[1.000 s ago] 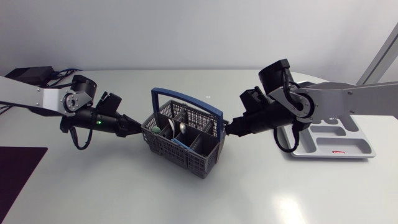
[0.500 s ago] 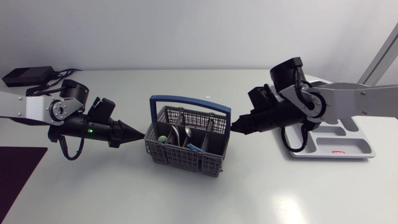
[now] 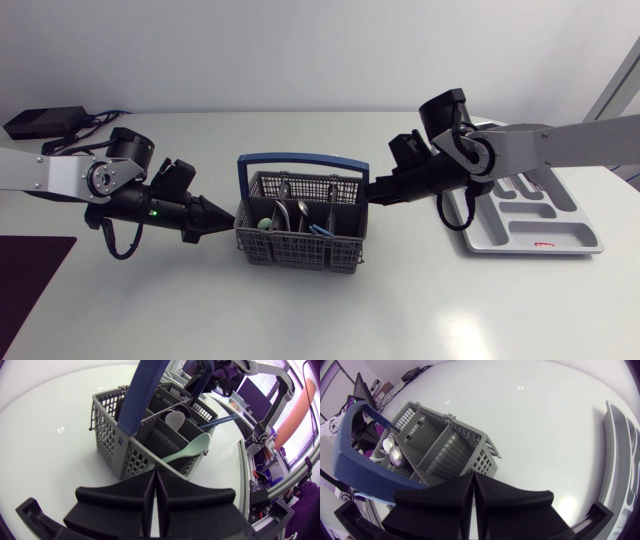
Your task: Sort the cutlery from the basket into the organizer compartments.
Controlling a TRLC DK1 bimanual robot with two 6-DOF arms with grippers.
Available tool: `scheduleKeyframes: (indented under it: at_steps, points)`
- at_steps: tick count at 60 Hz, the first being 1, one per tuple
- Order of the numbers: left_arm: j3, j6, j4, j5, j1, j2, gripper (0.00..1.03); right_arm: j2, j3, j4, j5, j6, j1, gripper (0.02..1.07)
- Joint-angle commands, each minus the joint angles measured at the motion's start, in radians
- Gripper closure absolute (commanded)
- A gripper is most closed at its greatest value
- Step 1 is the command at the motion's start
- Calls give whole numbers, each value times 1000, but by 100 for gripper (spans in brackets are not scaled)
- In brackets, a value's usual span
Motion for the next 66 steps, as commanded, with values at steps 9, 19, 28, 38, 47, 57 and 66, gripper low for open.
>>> scheduleKeyframes:
  at_steps: [9, 19, 28, 38, 47, 57, 66]
  points:
    - [-22, 14, -8, 19, 1, -26, 100, 32, 55, 16, -4, 33, 29, 101]
    - [-18, 9, -8, 17, -5, -26, 100, -5, 5, 8, 4, 38, 28, 101]
    - [-41, 19, -8, 17, -1, -38, 100, -69, -66, 0, 24, 40, 18, 101]
    - [-49, 19, -8, 17, 13, -53, 100, -158, -144, -17, 22, 33, 12, 101]
    - [-58, 12, -8, 16, 4, -78, 100, -195, -166, -24, 21, 46, 44, 101]
    - [-49, 2, -8, 11, -5, -79, 100, -161, -137, -15, 28, 69, 84, 101]
    - [-49, 3, -8, -4, -1, -87, 100, -157, -132, -15, 50, 66, 86, 101]
